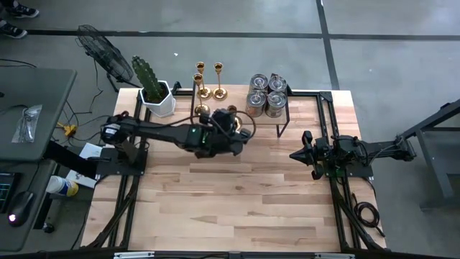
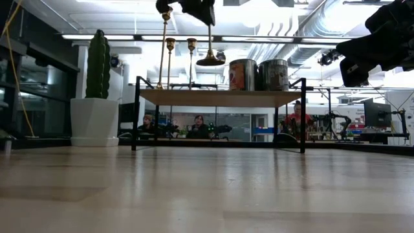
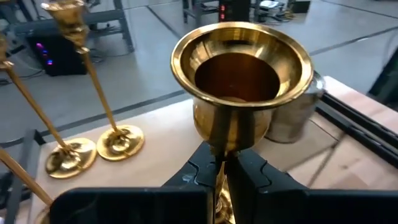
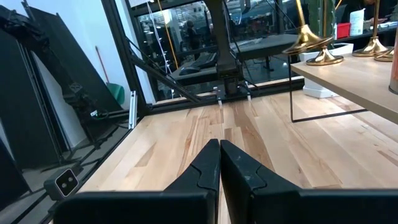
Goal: Pick & Place candle stick holders
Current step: Align the gold candle holder with the other gold candle holder on the shelf
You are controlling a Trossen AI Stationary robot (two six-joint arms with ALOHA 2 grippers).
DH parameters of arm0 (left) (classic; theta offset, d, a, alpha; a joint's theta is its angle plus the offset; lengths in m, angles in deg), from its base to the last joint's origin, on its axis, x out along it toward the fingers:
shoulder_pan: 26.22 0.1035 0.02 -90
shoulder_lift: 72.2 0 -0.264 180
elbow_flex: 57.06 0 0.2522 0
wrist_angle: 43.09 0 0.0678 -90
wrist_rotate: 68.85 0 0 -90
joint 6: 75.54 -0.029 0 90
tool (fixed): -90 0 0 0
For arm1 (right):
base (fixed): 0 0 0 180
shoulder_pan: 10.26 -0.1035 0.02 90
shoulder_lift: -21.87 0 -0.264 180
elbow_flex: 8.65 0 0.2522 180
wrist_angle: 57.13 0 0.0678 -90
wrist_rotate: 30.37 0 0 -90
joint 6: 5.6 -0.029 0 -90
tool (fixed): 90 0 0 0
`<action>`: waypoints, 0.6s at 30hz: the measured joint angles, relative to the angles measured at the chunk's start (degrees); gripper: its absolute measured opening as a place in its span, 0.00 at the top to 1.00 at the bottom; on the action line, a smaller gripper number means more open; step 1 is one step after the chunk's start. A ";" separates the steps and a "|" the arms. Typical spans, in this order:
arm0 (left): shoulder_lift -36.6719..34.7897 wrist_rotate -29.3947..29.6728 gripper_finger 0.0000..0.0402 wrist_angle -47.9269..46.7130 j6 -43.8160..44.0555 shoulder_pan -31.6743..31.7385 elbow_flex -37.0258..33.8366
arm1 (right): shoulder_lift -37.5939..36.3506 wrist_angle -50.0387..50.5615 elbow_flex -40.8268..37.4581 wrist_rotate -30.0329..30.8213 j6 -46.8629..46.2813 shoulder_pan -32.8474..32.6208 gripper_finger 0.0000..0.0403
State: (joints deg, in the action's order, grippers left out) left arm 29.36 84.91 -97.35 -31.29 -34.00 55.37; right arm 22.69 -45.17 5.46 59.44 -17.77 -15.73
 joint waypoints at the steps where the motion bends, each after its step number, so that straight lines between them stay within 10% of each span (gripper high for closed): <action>1: 0.00 0.18 0.98 -0.26 0.00 0.50 0.00 | 0.00 0.00 0.01 0.00 0.00 0.01 0.99; 18: 0.00 1.18 0.98 -10.87 12.50 7.25 -0.02 | 0.00 -0.02 -0.01 0.00 0.00 0.00 0.99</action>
State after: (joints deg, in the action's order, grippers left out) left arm 29.36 86.09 -108.21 -18.79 -26.74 55.35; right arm 22.69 -45.19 5.45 59.44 -17.77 -15.73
